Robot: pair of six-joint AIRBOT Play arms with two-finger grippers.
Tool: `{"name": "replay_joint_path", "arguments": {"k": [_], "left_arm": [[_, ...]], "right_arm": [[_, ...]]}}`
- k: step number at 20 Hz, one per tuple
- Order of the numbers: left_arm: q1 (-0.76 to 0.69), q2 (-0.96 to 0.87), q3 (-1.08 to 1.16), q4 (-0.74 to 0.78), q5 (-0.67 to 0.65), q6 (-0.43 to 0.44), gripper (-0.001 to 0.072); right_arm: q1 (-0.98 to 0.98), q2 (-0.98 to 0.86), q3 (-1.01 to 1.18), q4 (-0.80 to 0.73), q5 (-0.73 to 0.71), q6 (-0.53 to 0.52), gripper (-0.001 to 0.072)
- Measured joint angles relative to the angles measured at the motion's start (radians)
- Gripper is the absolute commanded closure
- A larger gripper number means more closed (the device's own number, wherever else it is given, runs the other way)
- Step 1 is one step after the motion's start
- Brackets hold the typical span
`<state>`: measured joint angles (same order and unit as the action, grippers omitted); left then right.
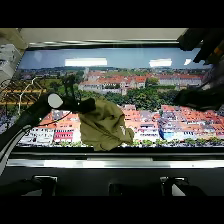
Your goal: Fold the clothes and pants, and hang the long-sleeved shirts on hangers.
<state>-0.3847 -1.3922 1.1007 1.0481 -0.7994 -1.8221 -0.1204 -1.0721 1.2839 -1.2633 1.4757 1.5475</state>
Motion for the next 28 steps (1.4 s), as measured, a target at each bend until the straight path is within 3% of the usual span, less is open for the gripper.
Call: {"name": "replay_joint_path", "arguments": {"k": [1,3,4,7,11,15,20,21,22,24,25,26,28], "left_arm": [[0.018,-0.005,-0.025,-0.021,0.000,0.003,0.0100],[0.070,-0.003,-0.026,-0.043,-0.033,0.080,0.0079],[0.100,0.002,-0.002,-0.044,-0.068,0.129,-0.0013],[0.203,0.007,0.129,0.005,-0.207,0.235,-0.0013],[0.254,-0.029,0.245,0.032,-0.325,0.315,-0.0013],[0.188,-0.109,0.278,-0.050,-0.378,0.388,-0.0013],[0.097,-0.201,0.288,-0.018,-0.462,0.428,-0.0013],[0.087,-0.215,0.289,-0.012,-0.467,0.430,0.0028],[0.080,-0.226,0.290,-0.007,-0.476,0.432,0.0180],[0.072,-0.247,0.290,0.005,-0.482,0.435,0.0370],[0.069,-0.257,0.290,0.015,-0.484,0.435,0.0576],[0.066,-0.266,0.290,0.025,-0.488,0.435,0.0680],[0.063,-0.279,0.290,0.041,-0.497,0.436,0.0681]], "right_arm": [[0.030,-0.012,-0.060,0.003,-0.024,0.000,0.0033],[0.073,-0.039,-0.145,0.016,-0.073,0.005,0.0031],[0.087,-0.053,-0.171,0.026,-0.093,0.008,0.0030],[0.107,-0.086,-0.228,0.089,-0.127,0.014,0.0021],[0.116,-0.103,-0.351,0.229,-0.186,-0.010,0.0020],[0.119,-0.108,-0.467,0.298,-0.248,-0.014,0.0007],[0.119,-0.139,-0.572,0.411,-0.330,-0.037,0.0009],[0.119,-0.153,-0.583,0.442,-0.339,-0.052,0.0010],[0.119,-0.167,-0.591,0.468,-0.347,-0.064,0.0010],[0.119,-0.196,-0.601,0.506,-0.359,-0.082,0.0011],[0.119,-0.211,-0.603,0.519,-0.366,-0.088,0.0012],[0.119,-0.224,-0.606,0.531,-0.370,-0.095,0.0013],[0.119,-0.248,-0.608,0.550,-0.376,-0.108,0.0024]]}}
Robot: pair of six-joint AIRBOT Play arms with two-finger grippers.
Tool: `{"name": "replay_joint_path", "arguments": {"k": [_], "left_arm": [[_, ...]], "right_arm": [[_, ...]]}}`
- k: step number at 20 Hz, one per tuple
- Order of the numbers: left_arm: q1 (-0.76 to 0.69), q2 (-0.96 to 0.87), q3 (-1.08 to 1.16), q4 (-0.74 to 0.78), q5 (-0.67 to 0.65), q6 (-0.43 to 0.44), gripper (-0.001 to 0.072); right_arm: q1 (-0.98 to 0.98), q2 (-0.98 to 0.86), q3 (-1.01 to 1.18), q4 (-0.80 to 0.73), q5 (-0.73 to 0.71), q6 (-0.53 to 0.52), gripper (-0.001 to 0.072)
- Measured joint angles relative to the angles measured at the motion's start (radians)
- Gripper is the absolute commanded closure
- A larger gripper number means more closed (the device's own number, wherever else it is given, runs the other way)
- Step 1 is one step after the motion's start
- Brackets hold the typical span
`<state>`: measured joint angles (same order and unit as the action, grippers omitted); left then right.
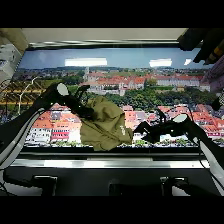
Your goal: Fold the clothes and pants, and hang the long-sleeved shirts on hangers.
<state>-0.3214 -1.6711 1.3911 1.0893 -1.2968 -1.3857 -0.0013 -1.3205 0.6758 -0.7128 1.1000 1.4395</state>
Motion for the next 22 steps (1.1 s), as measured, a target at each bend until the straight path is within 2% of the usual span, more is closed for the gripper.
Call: {"name": "replay_joint_path", "arguments": {"k": [4,6,7,8,9,12,15,18,22], "left_arm": [[-0.002,0.010,0.007,0.017,-0.011,0.033,0.0681],[-0.002,0.025,0.012,0.028,-0.012,0.041,0.0681],[-0.002,0.033,0.014,0.033,-0.013,0.043,0.0681],[-0.002,0.040,0.015,0.040,-0.013,0.045,0.0681],[-0.002,0.047,0.016,0.047,-0.013,0.047,0.0681],[0.002,0.063,0.028,0.062,-0.015,0.051,0.0681],[0.008,0.076,0.105,0.067,-0.017,0.066,0.0681],[0.023,0.088,0.280,0.072,-0.016,0.076,0.0681],[0.039,0.135,0.626,0.050,0.034,0.072,0.0681]], "right_arm": [[0.039,-0.045,-0.002,0.046,-0.016,-0.012,0.0025],[0.086,-0.073,-0.001,0.087,-0.042,-0.033,0.0098],[0.110,-0.086,-0.002,0.109,-0.066,-0.046,0.0265],[0.130,-0.097,-0.002,0.123,-0.092,-0.056,0.0516],[0.145,-0.105,-0.004,0.130,-0.119,-0.063,0.0680],[0.168,-0.100,0.003,0.137,-0.152,-0.085,0.0682],[0.153,-0.040,0.079,0.061,-0.145,-0.077,0.0682],[0.074,0.066,0.282,-0.089,-0.144,-0.025,0.0682],[-0.041,0.204,0.700,-0.226,-0.190,-0.018,0.0682]]}}
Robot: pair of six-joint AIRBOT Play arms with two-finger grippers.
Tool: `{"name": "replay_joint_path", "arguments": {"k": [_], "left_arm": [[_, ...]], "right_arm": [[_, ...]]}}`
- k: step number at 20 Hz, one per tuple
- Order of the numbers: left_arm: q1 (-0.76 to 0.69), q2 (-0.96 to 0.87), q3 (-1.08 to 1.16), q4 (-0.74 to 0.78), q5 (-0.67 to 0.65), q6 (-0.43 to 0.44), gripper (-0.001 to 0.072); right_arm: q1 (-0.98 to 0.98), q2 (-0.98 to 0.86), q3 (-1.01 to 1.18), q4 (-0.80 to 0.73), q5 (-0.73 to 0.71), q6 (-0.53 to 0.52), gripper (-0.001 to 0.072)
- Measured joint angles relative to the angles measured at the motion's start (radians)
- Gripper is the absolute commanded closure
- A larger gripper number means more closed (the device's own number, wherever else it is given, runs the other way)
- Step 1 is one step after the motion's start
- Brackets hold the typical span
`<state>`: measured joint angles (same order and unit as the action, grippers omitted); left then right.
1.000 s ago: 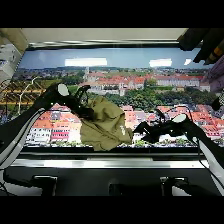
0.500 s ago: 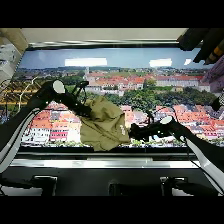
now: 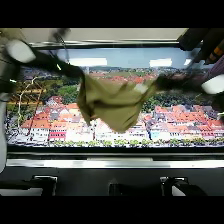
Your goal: Fold the clothes and pants, and hang the long-sleeved shirts on hangers.
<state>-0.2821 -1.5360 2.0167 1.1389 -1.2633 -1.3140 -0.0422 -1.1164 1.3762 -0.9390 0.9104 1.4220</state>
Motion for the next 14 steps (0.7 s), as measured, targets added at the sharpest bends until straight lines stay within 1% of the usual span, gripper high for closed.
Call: {"name": "replay_joint_path", "arguments": {"k": [2,5,6,8,10,11,13,14], "left_arm": [[0.004,0.092,0.069,-0.020,0.138,-0.031,0.0681],[0.006,0.280,0.011,-0.032,0.374,-0.072,0.0680],[0.007,0.341,-0.018,-0.034,0.433,-0.078,0.0680],[0.008,0.438,-0.057,-0.036,0.492,-0.091,0.0681],[0.008,0.499,-0.077,-0.030,0.489,-0.100,0.0681],[0.008,0.515,-0.086,-0.011,0.462,-0.110,0.0681],[0.008,0.528,-0.121,0.025,0.361,-0.149,0.0680],[0.008,0.528,-0.154,0.040,0.300,-0.166,0.0680]], "right_arm": [[-0.026,0.047,0.216,-0.037,-0.029,-0.024,0.0682],[-0.043,0.084,0.478,-0.070,-0.053,-0.045,0.0682],[-0.047,0.095,0.544,-0.076,-0.061,-0.051,0.0682],[-0.050,0.119,0.625,-0.087,-0.084,-0.054,0.0681],[-0.052,0.140,0.666,-0.101,-0.089,-0.058,0.0681],[-0.053,0.146,0.678,-0.112,-0.077,-0.057,0.0681],[-0.053,0.148,0.680,-0.144,-0.007,-0.029,0.0681],[-0.053,0.141,0.667,-0.156,0.058,-0.007,0.0681]]}}
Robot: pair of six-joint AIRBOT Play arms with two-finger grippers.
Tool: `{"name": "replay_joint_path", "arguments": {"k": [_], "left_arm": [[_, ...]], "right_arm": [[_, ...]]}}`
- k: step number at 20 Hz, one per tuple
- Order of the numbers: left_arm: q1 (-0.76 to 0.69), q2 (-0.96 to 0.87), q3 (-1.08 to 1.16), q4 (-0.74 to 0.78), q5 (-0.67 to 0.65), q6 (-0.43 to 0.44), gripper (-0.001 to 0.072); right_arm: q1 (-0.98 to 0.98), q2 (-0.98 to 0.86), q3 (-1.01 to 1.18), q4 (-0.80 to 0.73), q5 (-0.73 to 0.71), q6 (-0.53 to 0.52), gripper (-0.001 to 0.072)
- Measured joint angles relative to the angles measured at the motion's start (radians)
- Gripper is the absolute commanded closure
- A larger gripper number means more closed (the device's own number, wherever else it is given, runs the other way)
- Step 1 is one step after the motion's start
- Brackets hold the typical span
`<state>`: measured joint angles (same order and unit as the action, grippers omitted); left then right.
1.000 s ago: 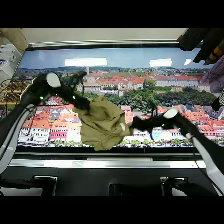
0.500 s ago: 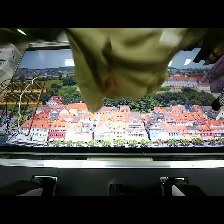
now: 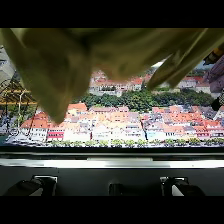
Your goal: Fold the clothes and pants, and hang the long-sleeved shirts on hangers.
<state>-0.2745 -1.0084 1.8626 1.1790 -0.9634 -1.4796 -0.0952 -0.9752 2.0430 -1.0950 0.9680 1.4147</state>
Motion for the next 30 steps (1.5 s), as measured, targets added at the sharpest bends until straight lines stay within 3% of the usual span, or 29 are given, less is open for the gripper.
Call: {"name": "replay_joint_path", "arguments": {"k": [3,5,9,12,13,15,18,24,30], "left_arm": [[-0.013,-0.021,-0.208,0.023,-0.165,-0.033,0.0680],[-0.035,-0.047,-0.416,0.022,-0.184,-0.044,0.0680],[-0.060,-0.177,-0.765,-0.040,-0.034,-0.054,0.0680],[-0.049,-0.319,-0.831,-0.105,0.090,-0.058,0.0678],[-0.044,-0.364,-0.827,-0.122,0.117,-0.058,0.0601],[-0.033,-0.434,-0.797,-0.139,0.132,-0.039,-0.0013],[-0.005,-0.480,-0.689,-0.127,0.073,0.057,-0.0013],[-0.006,-0.500,-0.334,0.112,-0.128,0.154,-0.0013],[-0.171,-0.661,-0.224,0.182,-0.103,0.187,-0.0013]], "right_arm": [[0.000,-0.066,-0.117,-0.026,0.255,0.032,0.0682],[0.000,-0.140,-0.269,-0.038,0.364,0.026,0.0682],[0.001,-0.328,-0.535,0.004,0.344,0.000,0.0682],[0.030,-0.475,-0.610,0.061,0.314,0.002,0.0682],[0.047,-0.510,-0.621,0.072,0.299,0.003,0.0682],[0.082,-0.561,-0.637,0.063,0.284,0.011,0.0682],[0.107,-0.589,-0.645,0.016,0.277,0.037,0.0681],[0.121,-0.591,-0.650,-0.032,0.245,0.092,0.0681],[0.122,-0.591,-0.650,-0.042,0.240,0.137,0.0681]]}}
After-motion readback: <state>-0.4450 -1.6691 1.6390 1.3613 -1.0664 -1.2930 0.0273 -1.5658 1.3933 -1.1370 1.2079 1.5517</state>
